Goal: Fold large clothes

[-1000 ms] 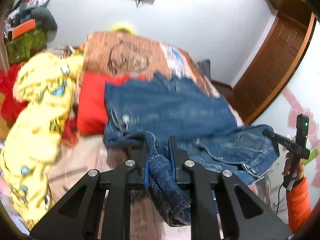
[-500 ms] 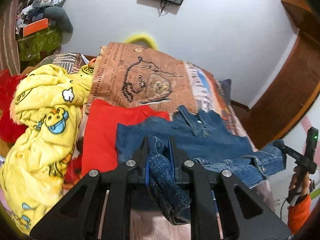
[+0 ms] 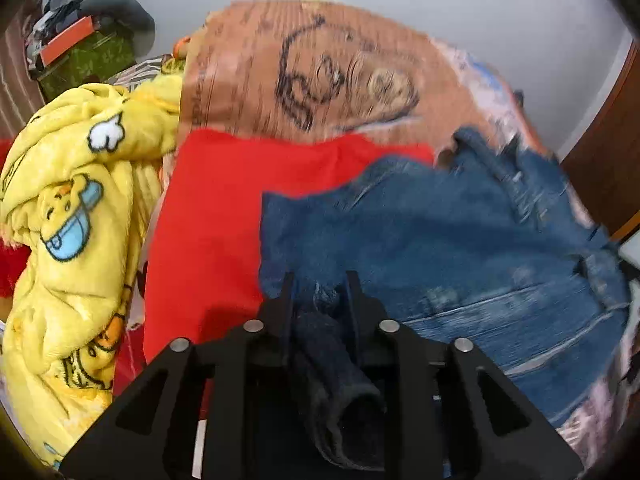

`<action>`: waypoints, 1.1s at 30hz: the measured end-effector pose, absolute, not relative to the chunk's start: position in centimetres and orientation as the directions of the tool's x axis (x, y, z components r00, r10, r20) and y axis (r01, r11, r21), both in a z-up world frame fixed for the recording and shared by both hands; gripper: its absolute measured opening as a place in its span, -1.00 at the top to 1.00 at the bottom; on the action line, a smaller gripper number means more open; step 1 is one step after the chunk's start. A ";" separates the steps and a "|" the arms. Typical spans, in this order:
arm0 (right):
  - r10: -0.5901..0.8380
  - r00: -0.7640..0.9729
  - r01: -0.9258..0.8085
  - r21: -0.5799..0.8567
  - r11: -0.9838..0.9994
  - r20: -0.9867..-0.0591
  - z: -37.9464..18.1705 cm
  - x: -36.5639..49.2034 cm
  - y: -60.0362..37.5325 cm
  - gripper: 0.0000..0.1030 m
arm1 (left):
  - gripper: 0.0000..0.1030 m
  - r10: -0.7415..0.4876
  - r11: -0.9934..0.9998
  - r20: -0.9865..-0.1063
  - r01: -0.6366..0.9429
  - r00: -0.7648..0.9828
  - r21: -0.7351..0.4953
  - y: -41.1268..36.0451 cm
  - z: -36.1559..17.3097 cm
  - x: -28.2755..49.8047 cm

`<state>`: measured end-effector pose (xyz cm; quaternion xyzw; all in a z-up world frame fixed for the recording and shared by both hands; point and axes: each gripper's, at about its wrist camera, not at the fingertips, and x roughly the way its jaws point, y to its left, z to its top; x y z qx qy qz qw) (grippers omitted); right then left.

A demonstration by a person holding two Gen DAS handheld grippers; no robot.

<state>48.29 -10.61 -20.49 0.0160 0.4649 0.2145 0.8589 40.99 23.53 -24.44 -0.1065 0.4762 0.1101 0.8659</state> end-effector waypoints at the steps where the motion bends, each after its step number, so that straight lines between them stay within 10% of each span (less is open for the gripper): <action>1: 0.382 0.478 -0.368 0.214 0.905 -0.791 -20.3 48.0 -10.6 0.82 | 0.47 0.091 0.958 -0.853 -0.280 0.514 -0.066 23.3 -24.7 41.0; 13: 0.319 0.556 -0.388 0.100 0.916 -0.768 -15.2 43.8 -11.4 0.08 | -0.10 0.171 0.979 -0.780 -0.192 0.601 0.067 20.7 -16.4 36.0; 33: 0.436 0.405 -0.574 0.147 0.806 -0.804 -19.2 36.0 -4.5 -0.02 | -0.26 0.009 0.999 -0.853 0.035 0.523 0.033 10.2 -22.1 33.5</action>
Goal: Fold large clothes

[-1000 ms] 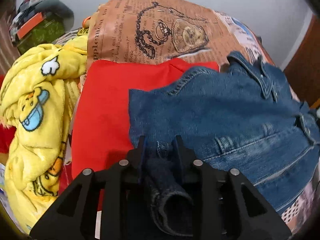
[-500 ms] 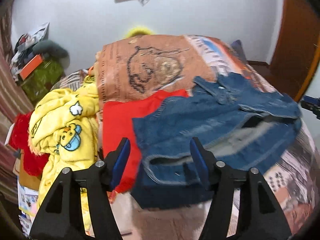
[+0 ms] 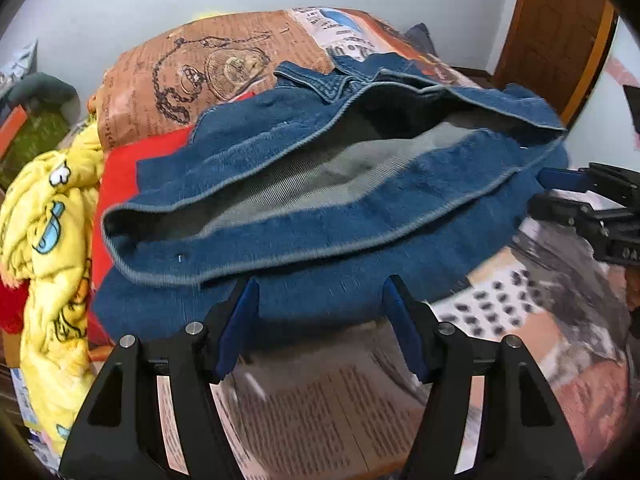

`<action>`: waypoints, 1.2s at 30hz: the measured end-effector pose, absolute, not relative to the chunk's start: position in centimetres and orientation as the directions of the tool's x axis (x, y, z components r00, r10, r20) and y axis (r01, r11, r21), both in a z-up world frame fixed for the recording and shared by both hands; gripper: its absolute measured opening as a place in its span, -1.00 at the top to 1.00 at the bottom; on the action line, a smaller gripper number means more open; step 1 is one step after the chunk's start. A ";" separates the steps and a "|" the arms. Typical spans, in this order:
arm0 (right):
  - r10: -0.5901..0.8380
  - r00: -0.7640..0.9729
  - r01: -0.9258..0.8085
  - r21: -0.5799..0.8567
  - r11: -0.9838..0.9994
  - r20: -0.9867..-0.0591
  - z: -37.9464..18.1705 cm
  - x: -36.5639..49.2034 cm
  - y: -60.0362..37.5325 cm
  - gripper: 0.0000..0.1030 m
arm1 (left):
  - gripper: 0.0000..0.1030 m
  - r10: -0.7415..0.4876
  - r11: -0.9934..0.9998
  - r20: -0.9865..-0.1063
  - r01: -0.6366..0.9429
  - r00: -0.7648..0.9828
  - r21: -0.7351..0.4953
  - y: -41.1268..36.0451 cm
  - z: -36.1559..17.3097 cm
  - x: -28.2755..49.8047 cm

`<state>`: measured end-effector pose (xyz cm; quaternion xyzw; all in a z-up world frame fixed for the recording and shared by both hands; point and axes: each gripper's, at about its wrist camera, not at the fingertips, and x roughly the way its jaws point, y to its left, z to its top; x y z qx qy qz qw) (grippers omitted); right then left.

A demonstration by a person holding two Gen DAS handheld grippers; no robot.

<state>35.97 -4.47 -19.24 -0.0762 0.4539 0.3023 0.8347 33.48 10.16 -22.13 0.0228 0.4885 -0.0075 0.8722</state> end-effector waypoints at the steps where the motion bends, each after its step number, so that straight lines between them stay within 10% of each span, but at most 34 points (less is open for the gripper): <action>1: 0.432 0.408 -0.575 0.141 0.806 -0.804 -19.4 36.4 -4.0 -0.02 | -0.26 0.009 0.999 -0.851 0.037 0.525 0.033 10.2 -22.3 34.0; 23: 0.301 0.666 -0.398 0.016 0.917 -0.682 -12.5 47.5 -5.4 -0.06 | -0.31 0.252 0.964 -0.750 -0.231 0.611 0.135 21.1 -15.3 45.2; 36: 0.224 0.525 -0.508 -0.091 0.857 -0.821 -21.2 43.6 -6.0 -0.43 | -0.46 0.198 0.976 -0.872 -0.177 0.448 0.130 22.0 -24.4 38.6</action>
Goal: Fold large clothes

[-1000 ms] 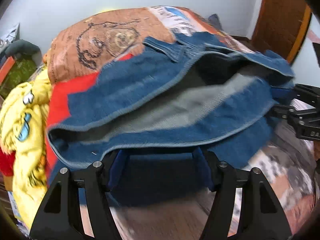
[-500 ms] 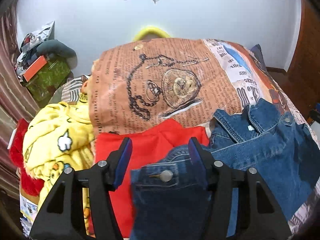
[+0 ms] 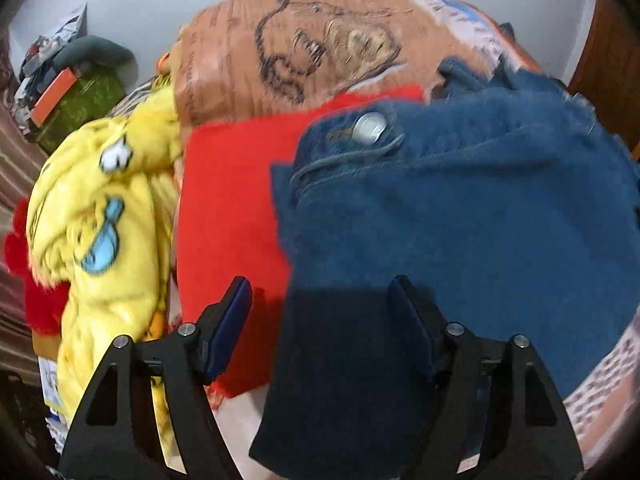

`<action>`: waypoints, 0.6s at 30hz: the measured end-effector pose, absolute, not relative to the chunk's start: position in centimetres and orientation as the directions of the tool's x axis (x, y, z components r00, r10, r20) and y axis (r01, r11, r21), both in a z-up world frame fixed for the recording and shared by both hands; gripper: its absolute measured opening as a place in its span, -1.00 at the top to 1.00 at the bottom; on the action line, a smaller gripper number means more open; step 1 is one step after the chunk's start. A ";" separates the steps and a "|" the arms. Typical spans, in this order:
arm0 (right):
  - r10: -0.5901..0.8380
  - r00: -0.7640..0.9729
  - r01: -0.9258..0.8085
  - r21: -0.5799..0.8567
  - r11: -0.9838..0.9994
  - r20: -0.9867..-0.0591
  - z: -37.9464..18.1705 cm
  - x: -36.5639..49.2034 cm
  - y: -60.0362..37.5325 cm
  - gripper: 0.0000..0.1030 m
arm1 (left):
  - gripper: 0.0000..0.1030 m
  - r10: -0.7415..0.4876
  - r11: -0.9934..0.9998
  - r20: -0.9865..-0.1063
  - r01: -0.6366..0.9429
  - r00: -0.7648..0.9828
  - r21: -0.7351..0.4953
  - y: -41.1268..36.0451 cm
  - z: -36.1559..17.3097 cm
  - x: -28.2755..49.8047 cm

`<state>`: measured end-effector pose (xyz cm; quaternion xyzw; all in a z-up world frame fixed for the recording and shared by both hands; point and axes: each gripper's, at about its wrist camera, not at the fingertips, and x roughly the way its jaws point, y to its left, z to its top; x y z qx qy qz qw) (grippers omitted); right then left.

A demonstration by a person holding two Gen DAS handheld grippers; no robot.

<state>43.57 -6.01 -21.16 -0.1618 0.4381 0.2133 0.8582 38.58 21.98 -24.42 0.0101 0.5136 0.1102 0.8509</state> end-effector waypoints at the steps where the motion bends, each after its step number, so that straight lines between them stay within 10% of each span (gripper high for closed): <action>1: 0.241 0.545 -0.498 -0.080 0.863 -0.803 -21.1 43.3 -6.7 -0.48 | -0.50 0.213 0.972 -0.859 -0.190 0.466 0.139 22.2 -24.7 37.9; 18: 0.263 0.571 -0.418 0.000 0.908 -0.778 -17.0 40.2 -8.9 -0.53 | -0.65 0.267 0.955 -0.797 -0.261 0.542 0.143 22.9 -20.4 31.1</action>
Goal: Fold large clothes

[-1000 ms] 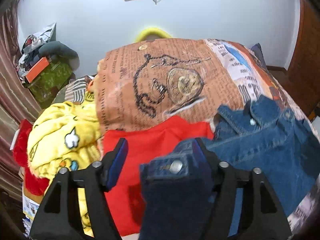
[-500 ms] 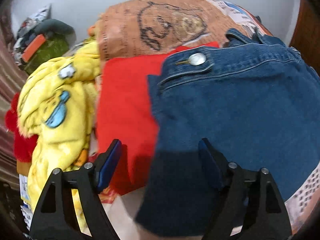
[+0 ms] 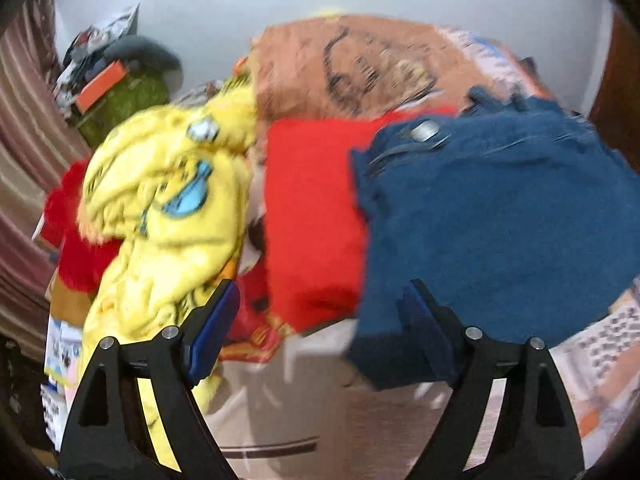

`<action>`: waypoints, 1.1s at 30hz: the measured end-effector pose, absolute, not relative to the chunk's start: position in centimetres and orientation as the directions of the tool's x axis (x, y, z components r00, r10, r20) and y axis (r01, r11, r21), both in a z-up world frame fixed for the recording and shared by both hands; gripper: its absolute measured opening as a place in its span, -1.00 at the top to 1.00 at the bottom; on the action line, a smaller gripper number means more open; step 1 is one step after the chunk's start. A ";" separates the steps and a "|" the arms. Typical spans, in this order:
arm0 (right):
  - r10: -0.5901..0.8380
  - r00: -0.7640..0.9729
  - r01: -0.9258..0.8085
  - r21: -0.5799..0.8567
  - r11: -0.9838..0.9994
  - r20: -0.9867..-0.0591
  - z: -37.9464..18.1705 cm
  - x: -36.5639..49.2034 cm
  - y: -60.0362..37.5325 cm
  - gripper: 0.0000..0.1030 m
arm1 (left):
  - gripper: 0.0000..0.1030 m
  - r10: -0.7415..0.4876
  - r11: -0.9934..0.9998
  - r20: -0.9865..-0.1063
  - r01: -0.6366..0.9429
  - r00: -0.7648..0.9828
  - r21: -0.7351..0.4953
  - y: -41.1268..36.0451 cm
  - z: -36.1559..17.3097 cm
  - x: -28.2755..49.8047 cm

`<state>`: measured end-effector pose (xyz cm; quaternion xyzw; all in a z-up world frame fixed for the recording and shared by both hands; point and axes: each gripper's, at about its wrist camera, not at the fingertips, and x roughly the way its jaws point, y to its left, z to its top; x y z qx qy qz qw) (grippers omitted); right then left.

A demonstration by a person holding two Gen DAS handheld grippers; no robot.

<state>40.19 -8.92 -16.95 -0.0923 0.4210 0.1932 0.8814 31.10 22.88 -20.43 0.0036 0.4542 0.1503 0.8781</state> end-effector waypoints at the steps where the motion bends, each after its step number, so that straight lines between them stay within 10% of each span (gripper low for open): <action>1: 0.287 0.577 -0.443 0.002 0.897 -0.765 -16.2 39.8 -7.8 -0.53 | -0.65 0.258 0.959 -0.788 -0.245 0.559 0.140 22.1 -19.9 31.3; 11: 0.401 0.516 -0.620 -0.007 0.784 -0.757 -17.7 38.1 1.3 -0.53 | -0.65 0.062 0.998 -0.787 -0.059 0.613 0.032 13.4 -20.3 35.9; 33: 0.330 0.447 -0.581 0.011 0.814 -0.831 -19.9 36.4 -2.4 -0.80 | -0.70 0.104 0.993 -0.819 -0.107 0.565 0.052 14.8 -22.9 30.0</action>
